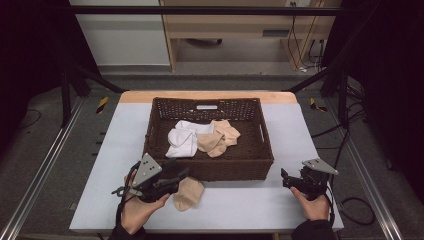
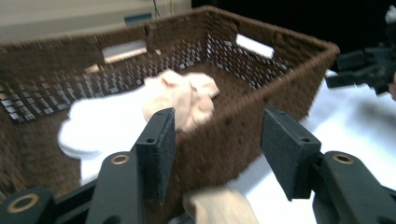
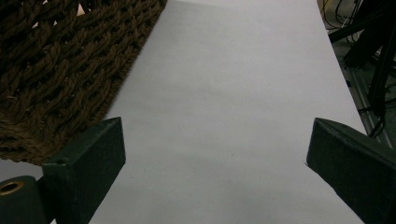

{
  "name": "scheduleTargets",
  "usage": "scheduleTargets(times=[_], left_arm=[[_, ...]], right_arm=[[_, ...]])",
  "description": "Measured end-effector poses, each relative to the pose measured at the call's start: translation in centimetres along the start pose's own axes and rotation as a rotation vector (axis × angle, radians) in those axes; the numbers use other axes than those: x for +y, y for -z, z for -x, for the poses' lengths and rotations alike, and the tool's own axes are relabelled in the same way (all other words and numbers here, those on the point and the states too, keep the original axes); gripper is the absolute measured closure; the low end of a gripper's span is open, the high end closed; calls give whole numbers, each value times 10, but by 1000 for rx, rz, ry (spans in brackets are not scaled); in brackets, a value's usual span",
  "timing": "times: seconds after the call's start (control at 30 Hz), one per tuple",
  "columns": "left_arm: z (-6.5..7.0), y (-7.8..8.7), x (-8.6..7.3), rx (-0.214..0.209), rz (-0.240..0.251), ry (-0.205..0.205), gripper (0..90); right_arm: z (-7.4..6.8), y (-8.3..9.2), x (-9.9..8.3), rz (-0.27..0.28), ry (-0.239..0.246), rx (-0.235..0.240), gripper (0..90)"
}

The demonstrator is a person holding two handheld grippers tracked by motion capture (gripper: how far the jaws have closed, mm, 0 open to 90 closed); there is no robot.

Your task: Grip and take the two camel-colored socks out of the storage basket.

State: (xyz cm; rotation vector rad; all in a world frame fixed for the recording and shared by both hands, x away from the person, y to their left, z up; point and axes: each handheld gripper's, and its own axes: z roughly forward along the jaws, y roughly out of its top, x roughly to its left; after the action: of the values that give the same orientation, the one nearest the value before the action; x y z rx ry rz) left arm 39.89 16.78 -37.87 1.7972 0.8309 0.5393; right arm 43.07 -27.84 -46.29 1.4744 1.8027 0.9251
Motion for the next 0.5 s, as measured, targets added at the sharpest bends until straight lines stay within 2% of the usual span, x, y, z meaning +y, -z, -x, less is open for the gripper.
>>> scheduleTargets(times=[0.13, 0.27, 0.3, 0.33, 0.47, 0.5], left_arm=[[-8, -7, 21, 14, 16, 1, 412], [-15, -21, 41, 3, 18, 11, 410], [-19, -32, 51, 10, 24, 16, 408], [-19, -32, 51, 10, 24, 16, 403], [-26, -56, 69, 36, 5, 15, 392], [-28, -68, 75, 52, -1, -1, 387]], right_arm=[[1, 1, 1, 3, -7, 4, 42], [1, 0, 1, 5, -4, 0, 41], [1, 1, 1, 7, -7, 2, 41], [1, 1, 1, 7, -7, 2, 41], [2, 1, 2, 14, -12, -1, 40], [2, 0, 2, 12, -18, -1, 39]])
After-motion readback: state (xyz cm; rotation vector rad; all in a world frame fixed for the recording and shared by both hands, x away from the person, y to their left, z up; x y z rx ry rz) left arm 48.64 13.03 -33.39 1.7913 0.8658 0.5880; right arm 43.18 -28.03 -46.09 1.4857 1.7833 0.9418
